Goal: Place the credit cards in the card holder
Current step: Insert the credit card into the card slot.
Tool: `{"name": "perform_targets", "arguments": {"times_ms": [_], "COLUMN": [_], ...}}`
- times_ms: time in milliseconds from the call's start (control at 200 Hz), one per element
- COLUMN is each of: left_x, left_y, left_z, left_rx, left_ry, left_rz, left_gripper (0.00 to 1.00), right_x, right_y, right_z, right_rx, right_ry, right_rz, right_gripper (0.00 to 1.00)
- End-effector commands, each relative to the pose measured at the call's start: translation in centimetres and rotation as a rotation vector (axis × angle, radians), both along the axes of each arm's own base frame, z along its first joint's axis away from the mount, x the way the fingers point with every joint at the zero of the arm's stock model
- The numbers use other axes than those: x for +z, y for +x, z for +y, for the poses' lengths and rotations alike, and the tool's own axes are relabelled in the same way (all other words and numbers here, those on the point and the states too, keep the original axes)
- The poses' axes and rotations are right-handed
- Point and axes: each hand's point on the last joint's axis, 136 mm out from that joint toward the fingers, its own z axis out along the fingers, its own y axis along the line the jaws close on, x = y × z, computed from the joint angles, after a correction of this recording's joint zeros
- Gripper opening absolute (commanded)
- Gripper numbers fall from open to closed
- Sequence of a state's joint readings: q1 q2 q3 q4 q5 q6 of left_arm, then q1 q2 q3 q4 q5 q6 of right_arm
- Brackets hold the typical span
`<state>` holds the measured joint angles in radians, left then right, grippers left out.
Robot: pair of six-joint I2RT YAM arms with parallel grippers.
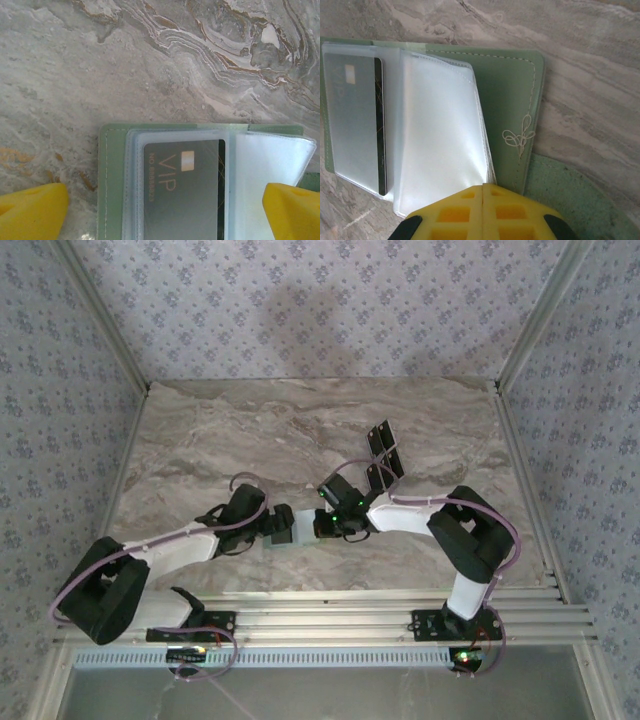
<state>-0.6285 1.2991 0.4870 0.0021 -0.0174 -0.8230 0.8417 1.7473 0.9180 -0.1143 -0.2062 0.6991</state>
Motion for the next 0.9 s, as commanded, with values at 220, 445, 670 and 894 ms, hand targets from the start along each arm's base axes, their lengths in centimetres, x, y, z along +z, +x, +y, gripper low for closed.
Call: {"name": "perform_targets", "arguments": {"times_ms": [220,445,670,894], "left_x": [0.6,1.7,2.1,2.2], "left_y": [0.7,0.7,0.5,0.5], "left_z": [-2.7,-3.8,-4.2,-4.4], "left_rx": [-0.055,-0.087,-0.100,-0.100], "left_ry": [-0.070,-0.073,-0.060,-0.060], "left_rz": [-0.024,-0.043,-0.049,-0.052], "left_gripper": [1.00,1.00,1.00,1.00], "right_x": [-1.8,-1.9,-2.0,-2.1], "right_y": [-0.6,-0.6,-0.6,-0.6], "right_z": [-0.9,-0.6,-0.5,-0.5], "right_rx": [-0.023,-0.021,-0.019,-0.020], "right_ry": [-0.025,-0.015,-0.011,-0.009], "right_rz": [0.050,0.055,0.058,0.063], "right_gripper": [0.07,0.07,0.07,0.07]}}
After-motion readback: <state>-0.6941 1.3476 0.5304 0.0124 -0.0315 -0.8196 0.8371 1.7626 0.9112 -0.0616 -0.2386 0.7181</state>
